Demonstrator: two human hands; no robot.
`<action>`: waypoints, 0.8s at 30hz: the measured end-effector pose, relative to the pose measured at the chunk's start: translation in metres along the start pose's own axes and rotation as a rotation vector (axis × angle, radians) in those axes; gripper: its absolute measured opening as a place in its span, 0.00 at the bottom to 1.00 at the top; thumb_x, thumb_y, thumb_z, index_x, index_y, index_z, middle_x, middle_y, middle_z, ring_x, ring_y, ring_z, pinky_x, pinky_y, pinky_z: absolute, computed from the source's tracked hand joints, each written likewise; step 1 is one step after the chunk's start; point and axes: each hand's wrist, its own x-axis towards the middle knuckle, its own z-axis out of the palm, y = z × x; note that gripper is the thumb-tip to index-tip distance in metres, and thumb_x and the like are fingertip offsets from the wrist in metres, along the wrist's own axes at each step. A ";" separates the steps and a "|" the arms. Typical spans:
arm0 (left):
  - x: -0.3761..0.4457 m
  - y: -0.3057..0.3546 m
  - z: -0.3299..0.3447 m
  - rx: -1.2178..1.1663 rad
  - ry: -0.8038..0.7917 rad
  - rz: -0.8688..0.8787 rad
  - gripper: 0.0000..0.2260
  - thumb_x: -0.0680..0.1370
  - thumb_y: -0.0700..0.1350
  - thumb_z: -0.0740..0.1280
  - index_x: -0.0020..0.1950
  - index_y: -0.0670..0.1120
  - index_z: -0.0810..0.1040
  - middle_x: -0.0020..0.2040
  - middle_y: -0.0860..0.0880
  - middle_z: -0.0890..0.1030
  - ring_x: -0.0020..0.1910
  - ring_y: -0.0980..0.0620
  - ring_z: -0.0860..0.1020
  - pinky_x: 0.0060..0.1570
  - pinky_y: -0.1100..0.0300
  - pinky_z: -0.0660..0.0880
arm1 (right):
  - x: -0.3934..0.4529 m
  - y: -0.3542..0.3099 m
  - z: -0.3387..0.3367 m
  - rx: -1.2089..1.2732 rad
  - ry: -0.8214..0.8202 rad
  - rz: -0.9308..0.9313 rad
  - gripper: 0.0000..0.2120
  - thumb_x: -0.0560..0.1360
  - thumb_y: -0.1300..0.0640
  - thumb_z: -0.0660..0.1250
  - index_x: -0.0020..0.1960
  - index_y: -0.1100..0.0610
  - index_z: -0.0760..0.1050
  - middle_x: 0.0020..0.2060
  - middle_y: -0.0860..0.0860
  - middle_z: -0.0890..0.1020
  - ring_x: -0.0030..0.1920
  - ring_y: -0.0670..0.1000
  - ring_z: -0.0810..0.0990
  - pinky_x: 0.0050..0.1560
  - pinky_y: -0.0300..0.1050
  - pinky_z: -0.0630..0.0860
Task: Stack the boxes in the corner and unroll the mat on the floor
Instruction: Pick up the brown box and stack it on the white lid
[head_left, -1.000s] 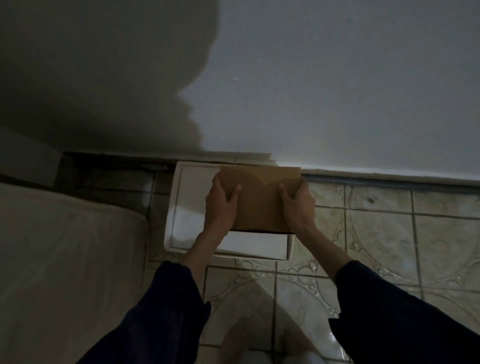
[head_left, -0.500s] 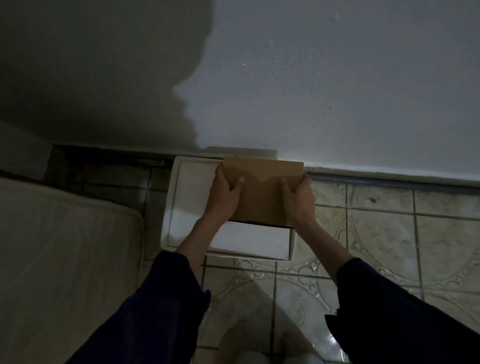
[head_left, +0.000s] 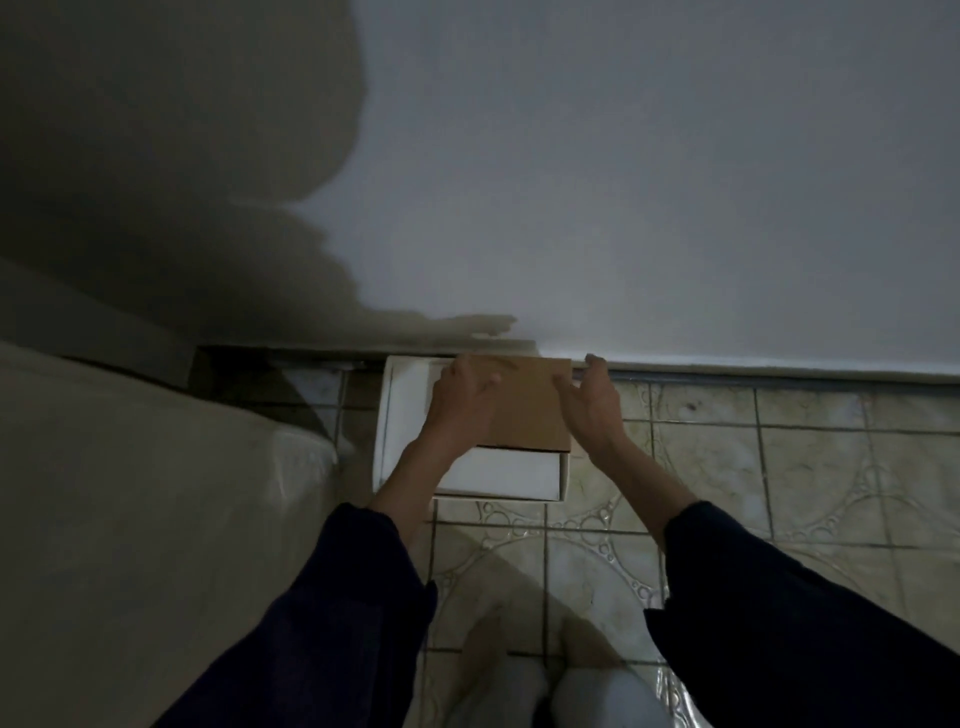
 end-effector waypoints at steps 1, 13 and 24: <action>-0.012 0.013 -0.009 -0.003 -0.013 0.004 0.23 0.81 0.50 0.56 0.72 0.40 0.60 0.70 0.39 0.67 0.66 0.41 0.70 0.65 0.48 0.70 | -0.012 -0.012 -0.010 0.011 -0.002 0.004 0.27 0.80 0.56 0.58 0.75 0.63 0.53 0.70 0.62 0.67 0.69 0.60 0.68 0.63 0.47 0.68; -0.176 0.152 -0.084 0.019 -0.148 0.049 0.23 0.82 0.45 0.55 0.75 0.39 0.55 0.74 0.41 0.63 0.72 0.45 0.65 0.67 0.58 0.64 | -0.164 -0.120 -0.135 0.083 -0.013 0.037 0.26 0.80 0.56 0.57 0.74 0.65 0.54 0.69 0.62 0.67 0.69 0.59 0.68 0.65 0.47 0.66; -0.280 0.244 -0.072 0.318 -0.291 0.257 0.25 0.82 0.49 0.55 0.76 0.42 0.54 0.74 0.40 0.63 0.72 0.44 0.65 0.69 0.55 0.62 | -0.269 -0.107 -0.266 -0.064 0.005 0.059 0.25 0.79 0.55 0.59 0.72 0.65 0.59 0.68 0.62 0.70 0.68 0.60 0.69 0.64 0.46 0.67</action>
